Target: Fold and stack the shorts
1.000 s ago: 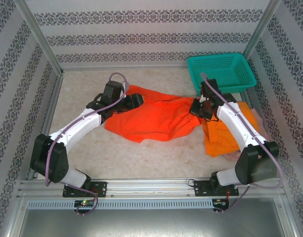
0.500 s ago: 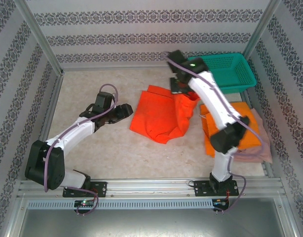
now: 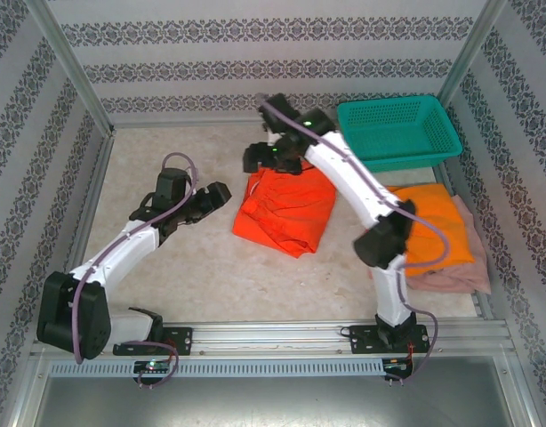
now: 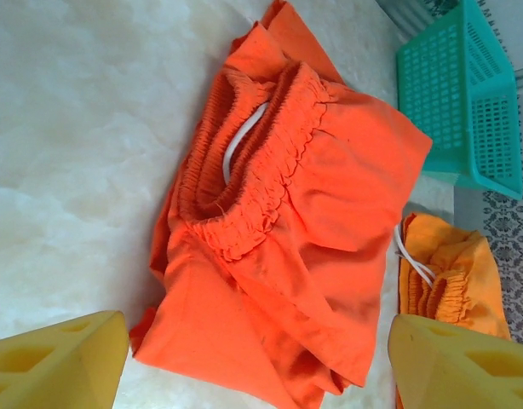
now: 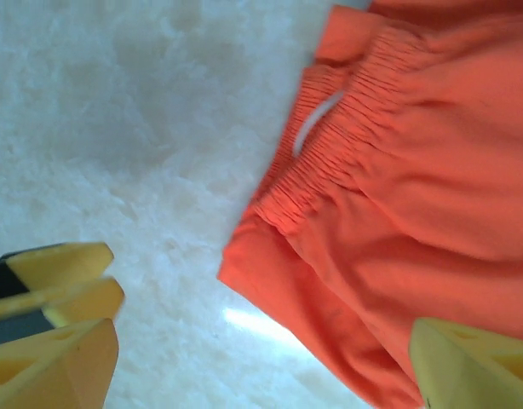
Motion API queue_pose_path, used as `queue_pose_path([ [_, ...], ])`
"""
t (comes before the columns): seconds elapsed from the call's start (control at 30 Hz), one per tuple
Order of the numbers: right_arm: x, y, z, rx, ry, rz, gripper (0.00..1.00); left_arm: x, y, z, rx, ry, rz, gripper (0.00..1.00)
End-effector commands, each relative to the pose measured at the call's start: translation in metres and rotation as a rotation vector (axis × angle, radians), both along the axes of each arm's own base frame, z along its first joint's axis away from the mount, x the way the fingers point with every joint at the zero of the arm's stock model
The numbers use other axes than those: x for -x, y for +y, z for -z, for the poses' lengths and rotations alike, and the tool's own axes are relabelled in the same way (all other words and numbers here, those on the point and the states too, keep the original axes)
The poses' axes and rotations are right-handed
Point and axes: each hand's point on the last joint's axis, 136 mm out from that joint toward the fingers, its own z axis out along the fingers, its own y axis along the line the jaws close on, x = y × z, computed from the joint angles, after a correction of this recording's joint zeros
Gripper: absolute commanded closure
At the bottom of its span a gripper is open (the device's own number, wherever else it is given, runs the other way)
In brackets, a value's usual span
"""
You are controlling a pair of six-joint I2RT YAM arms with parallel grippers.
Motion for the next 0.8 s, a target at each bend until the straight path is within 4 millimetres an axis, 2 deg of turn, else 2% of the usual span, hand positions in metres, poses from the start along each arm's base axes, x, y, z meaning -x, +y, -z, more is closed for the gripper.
queue_pose_path([
  [0.0,-0.017,-0.009,-0.001,-0.163,-0.057,0.089,0.07,-0.017,-0.017,-0.014,0.051,-0.031,0.045,0.2],
  [0.07,-0.012,-0.024,0.027,-0.169,-0.017,0.128,0.06,-0.024,-0.031,-0.009,0.031,-0.018,0.083,0.22],
  [0.2,0.004,-0.047,0.069,-0.205,0.057,0.187,0.05,-0.036,-0.063,0.001,-0.012,0.007,0.175,0.25],
  [0.33,0.022,-0.061,0.097,-0.237,0.1,0.231,0.05,-0.049,-0.07,0.034,-0.116,0.103,0.207,0.28],
  [0.53,0.039,-0.043,0.135,-0.331,0.208,0.218,0.04,-0.066,-0.08,0.074,-0.142,0.179,0.21,0.35],
  [0.67,0.052,-0.045,0.173,-0.345,0.295,0.252,0.04,-0.057,-0.08,0.11,-0.159,0.254,0.21,0.49],
  [0.77,0.06,-0.043,0.187,-0.367,0.336,0.243,0.05,-0.041,-0.071,0.136,-0.2,0.311,0.198,0.65],
])
